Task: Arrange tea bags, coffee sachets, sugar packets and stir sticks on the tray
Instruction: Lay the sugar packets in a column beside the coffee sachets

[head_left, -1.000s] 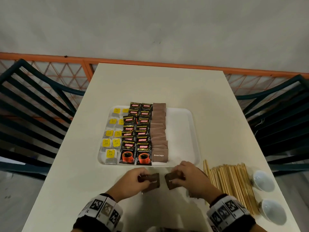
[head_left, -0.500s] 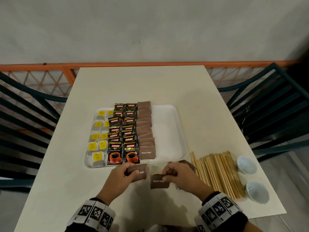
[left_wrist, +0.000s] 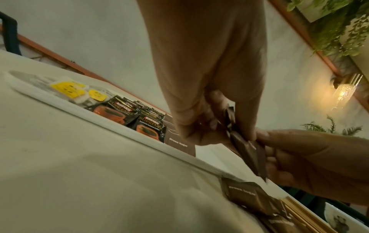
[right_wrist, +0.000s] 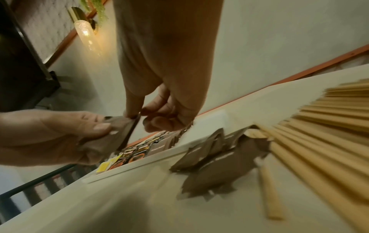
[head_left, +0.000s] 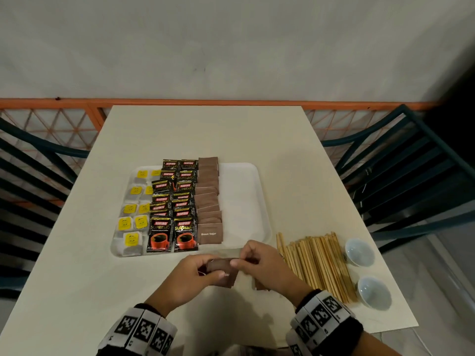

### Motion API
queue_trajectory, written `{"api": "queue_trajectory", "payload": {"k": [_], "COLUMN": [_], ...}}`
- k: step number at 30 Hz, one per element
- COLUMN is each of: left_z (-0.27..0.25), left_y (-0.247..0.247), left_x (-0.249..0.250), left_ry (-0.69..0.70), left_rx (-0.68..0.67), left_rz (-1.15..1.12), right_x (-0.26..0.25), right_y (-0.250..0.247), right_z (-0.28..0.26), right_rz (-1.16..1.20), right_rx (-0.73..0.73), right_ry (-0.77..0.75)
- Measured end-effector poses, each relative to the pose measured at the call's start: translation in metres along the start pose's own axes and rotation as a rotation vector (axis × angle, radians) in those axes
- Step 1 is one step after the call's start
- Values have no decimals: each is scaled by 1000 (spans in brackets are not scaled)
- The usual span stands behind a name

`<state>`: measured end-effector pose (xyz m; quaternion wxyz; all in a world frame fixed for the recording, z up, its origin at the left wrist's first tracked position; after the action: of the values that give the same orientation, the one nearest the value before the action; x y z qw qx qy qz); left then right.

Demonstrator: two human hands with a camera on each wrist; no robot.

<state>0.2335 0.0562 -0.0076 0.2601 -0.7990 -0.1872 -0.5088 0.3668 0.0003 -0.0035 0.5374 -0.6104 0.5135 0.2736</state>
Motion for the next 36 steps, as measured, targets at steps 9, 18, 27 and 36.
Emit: {"api": "queue_trajectory", "payload": {"k": [9,18,27,36], "left_z": [-7,-17,3,0], "left_y": [-5,-7,14,28], "left_x": [-17,-18,-30,-16], "left_ry": [-60,-56,-12,63], "left_rx": [128,191,29,-19], "left_rz": [-1,35,592,619], "right_x": [56,32,19,12], "right_y": [-53,-23,13,-37], "right_z": [-18,-3,0,1], "right_rz": [-889,-917,-704,-474], "right_rx": [91,50,-150,-101], "right_ry": [231,43,-98,3]}}
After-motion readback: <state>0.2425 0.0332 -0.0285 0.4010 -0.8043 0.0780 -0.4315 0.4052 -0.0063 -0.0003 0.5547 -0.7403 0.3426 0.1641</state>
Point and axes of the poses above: each hand's wrist, its own z-axis towards the middle knuckle, its own y-axis out of the palm, x = y × z, the point moved 9 cm from there along z, towards the middle knuckle, and after that the axes turned 3 degrees about z, right-handed, at the moved point
